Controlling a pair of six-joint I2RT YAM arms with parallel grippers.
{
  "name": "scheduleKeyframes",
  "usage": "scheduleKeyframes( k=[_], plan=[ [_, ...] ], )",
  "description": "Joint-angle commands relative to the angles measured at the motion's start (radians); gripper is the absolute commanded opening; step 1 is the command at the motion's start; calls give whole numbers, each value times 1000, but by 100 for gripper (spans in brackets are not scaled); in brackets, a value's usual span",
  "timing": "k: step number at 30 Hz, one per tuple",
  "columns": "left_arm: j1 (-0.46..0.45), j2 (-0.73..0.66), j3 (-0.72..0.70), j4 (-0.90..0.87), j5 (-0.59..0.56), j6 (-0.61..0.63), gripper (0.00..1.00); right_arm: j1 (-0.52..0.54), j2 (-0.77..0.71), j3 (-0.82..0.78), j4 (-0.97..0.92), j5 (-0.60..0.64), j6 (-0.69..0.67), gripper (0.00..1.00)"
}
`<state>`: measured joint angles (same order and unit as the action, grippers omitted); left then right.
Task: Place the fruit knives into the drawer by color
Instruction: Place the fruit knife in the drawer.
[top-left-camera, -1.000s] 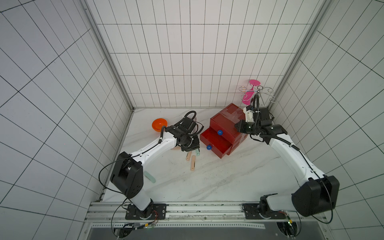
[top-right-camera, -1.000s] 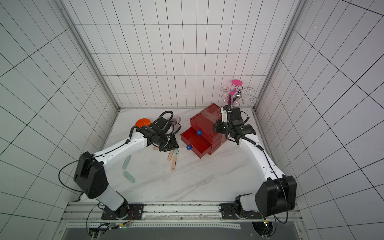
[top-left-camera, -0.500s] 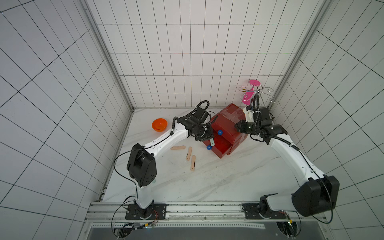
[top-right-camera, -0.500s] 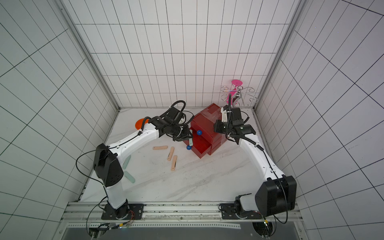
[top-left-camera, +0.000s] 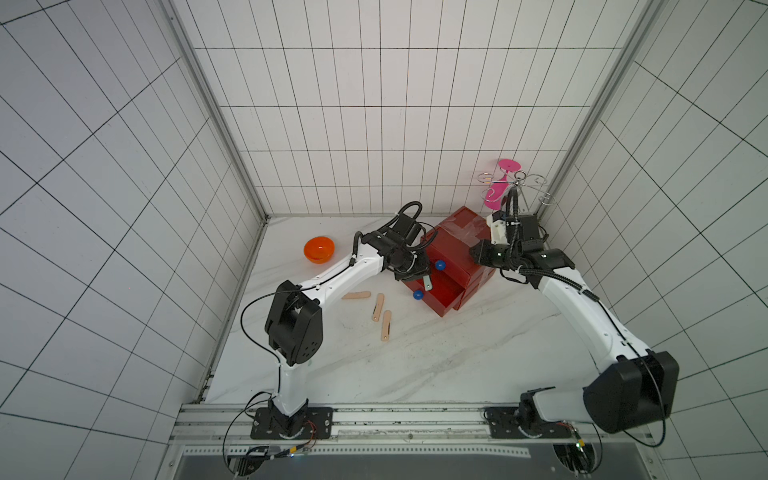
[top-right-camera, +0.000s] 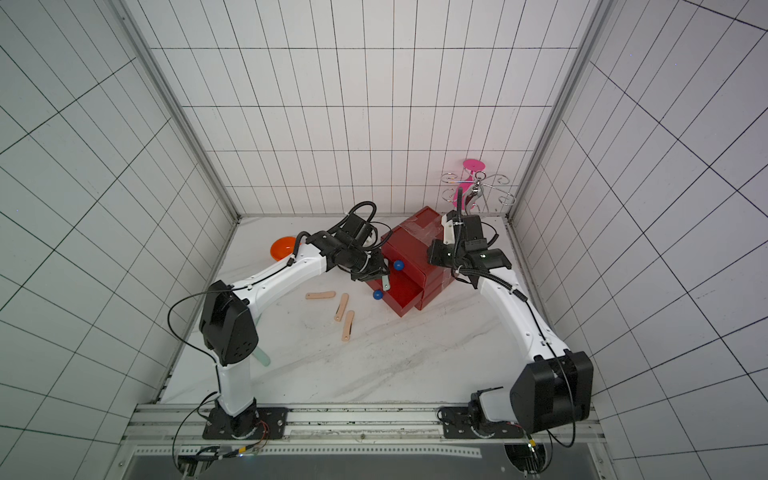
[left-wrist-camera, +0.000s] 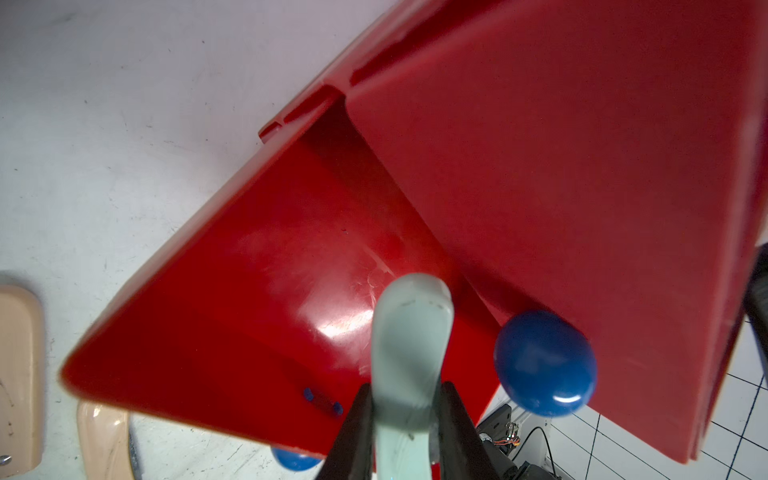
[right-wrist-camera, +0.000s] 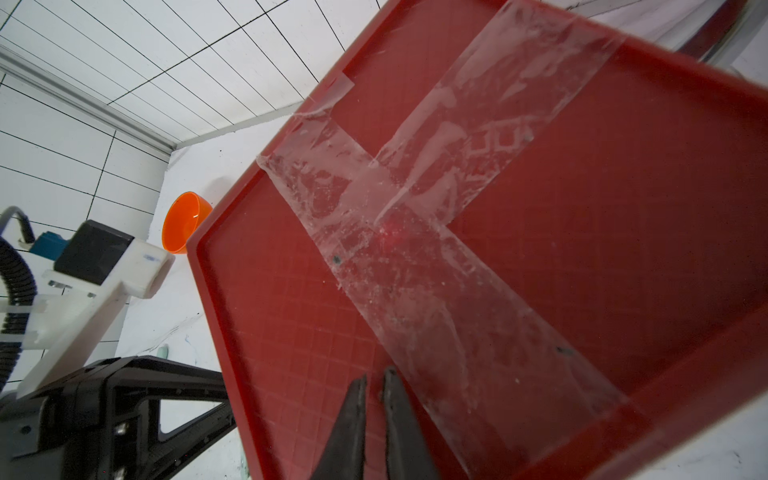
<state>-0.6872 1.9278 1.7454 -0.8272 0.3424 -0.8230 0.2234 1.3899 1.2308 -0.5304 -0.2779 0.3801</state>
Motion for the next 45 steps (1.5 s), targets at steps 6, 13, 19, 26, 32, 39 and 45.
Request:
scheduleKeyframes(
  k=[6,13,19,26,32,39,45],
  plan=[
    [-5,26,-6,49,-8,-15,8,37,80,-102,-393,-40,-6,13],
    [-1,37,-14,70,-10,-28,8,37,80,-101,-398,-38,-11,13],
    [1,40,-23,78,-15,-29,8,37,83,-97,-400,-37,-14,13],
    [14,22,-82,108,-22,-38,8,37,84,-98,-402,-37,-13,13],
    [20,28,-92,108,-21,-36,10,37,86,-99,-400,-36,-13,14],
    [19,31,-95,108,-23,-34,18,37,87,-99,-400,-36,-12,14],
    [18,30,-90,106,-25,-33,21,38,84,-99,-400,-37,-11,14]
  ],
)
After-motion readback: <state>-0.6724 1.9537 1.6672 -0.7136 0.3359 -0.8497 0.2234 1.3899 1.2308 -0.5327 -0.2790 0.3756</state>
